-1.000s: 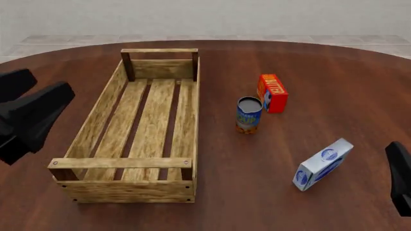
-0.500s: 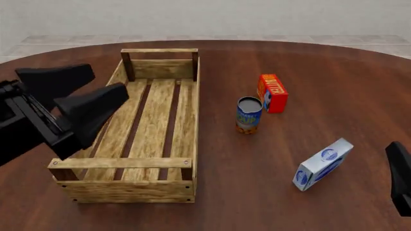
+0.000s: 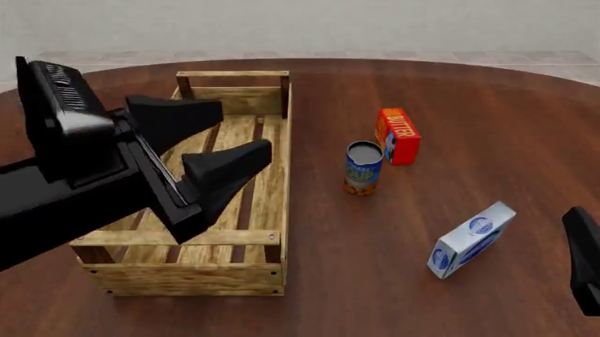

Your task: Pick up the cream cheese and put it in the tray.

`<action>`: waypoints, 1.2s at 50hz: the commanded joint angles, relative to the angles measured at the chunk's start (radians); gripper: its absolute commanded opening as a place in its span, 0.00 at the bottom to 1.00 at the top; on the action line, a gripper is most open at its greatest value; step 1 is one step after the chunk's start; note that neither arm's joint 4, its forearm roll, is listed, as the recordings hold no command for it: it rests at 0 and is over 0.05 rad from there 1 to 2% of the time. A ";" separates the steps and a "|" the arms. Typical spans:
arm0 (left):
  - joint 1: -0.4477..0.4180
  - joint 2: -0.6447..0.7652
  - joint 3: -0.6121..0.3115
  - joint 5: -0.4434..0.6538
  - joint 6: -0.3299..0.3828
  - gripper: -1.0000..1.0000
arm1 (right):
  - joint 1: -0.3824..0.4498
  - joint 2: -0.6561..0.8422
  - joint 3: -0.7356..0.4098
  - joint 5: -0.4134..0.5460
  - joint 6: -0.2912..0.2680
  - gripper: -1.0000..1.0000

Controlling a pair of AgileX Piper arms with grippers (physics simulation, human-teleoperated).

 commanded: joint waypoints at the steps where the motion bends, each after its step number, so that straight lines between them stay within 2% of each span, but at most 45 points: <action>1: -0.049 0.101 -0.070 0.027 0.001 1.00 | 0.000 0.000 0.001 0.002 0.001 1.00; 9: -0.077 0.159 -0.115 0.037 -0.010 1.00 | 0.000 0.000 0.001 0.004 0.002 1.00; 17: -0.126 0.251 -0.176 0.049 0.021 1.00 | 0.000 0.000 0.002 0.007 0.006 1.00; 20: -0.132 0.268 -0.211 0.067 -0.018 1.00 | 0.000 0.000 0.002 0.006 0.005 1.00; 23: -0.140 0.290 -0.231 0.073 0.003 1.00 | 0.000 0.000 0.002 0.006 0.005 1.00; 31: -0.171 0.352 -0.283 0.091 -0.008 1.00 | 0.000 0.000 0.002 0.007 0.005 1.00; 35: -0.214 0.417 -0.310 0.098 0.001 1.00 | -0.001 0.000 0.002 0.008 0.006 1.00; 54: -0.203 0.538 -0.291 0.024 0.025 1.00 | -0.005 0.000 0.001 0.007 0.009 1.00; 60: -0.210 0.574 -0.272 -0.015 0.013 1.00 | -0.005 0.000 0.001 0.007 0.007 1.00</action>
